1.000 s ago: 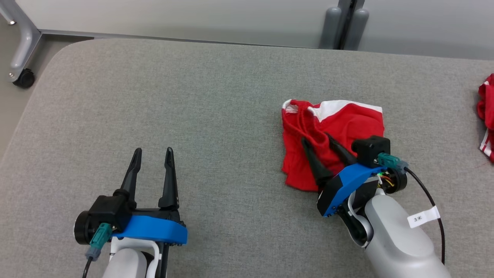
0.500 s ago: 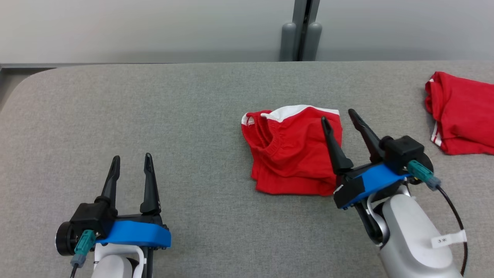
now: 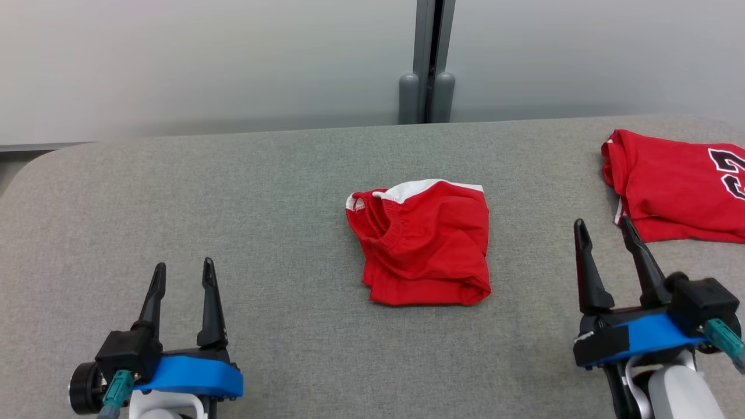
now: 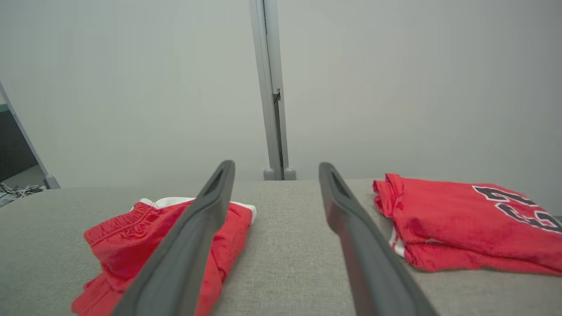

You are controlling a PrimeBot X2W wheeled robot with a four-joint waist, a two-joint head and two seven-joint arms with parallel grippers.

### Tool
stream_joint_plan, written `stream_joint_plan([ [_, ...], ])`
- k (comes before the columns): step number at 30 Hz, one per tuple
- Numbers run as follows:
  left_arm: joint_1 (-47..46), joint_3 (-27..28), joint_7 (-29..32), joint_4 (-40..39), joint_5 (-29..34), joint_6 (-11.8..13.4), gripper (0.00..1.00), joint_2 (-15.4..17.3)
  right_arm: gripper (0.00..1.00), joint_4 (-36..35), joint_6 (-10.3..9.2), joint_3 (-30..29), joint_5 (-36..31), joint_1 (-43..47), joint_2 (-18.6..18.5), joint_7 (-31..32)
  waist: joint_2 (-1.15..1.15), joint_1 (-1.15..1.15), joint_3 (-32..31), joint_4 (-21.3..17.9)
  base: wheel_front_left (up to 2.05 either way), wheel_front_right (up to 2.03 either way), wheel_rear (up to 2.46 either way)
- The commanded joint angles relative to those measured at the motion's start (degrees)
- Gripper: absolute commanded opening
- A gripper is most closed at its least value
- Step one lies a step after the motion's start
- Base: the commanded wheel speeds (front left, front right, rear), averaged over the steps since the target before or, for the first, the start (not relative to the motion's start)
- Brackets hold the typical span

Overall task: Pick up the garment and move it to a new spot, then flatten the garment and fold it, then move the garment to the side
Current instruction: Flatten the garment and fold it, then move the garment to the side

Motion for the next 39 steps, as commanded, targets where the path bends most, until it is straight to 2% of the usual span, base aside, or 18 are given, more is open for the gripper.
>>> stream_joint_plan([
  [1,0.6,0.5,-0.2,0.2,0.4,-0.3,1.00,0.1,1.00,-1.8,0.01,-1.1,-0.3,2.7,0.1,0.7,0.00,0.01,-0.3,0.1,0.00,0.00,0.00],
  [11,2.2,1.4,-0.2,0.7,1.3,-0.8,1.00,0.3,1.00,-6.7,0.01,-1.6,2.1,9.5,0.1,3.2,0.00,0.01,-1.2,0.7,0.00,0.00,0.00],
  [22,2.3,1.3,-0.2,0.5,1.7,-0.5,1.00,0.2,1.00,-6.4,0.01,-1.3,2.6,9.7,0.1,3.8,0.00,0.01,-1.4,1.0,0.00,0.00,0.00],
  [33,-0.9,0.4,-0.2,0.2,1.6,-0.9,1.00,0.1,1.00,-2.7,0.01,1.7,-0.7,-4.7,0.1,4.3,0.00,0.01,1.7,3.2,0.00,0.00,0.00],
  [39,-2.6,-0.6,-0.2,0.1,0.7,-0.7,1.00,0.0,1.00,2.2,0.01,2.7,-2.5,-12.7,0.1,5.6,0.00,0.01,4.4,5.5,0.00,0.00,0.00],
])
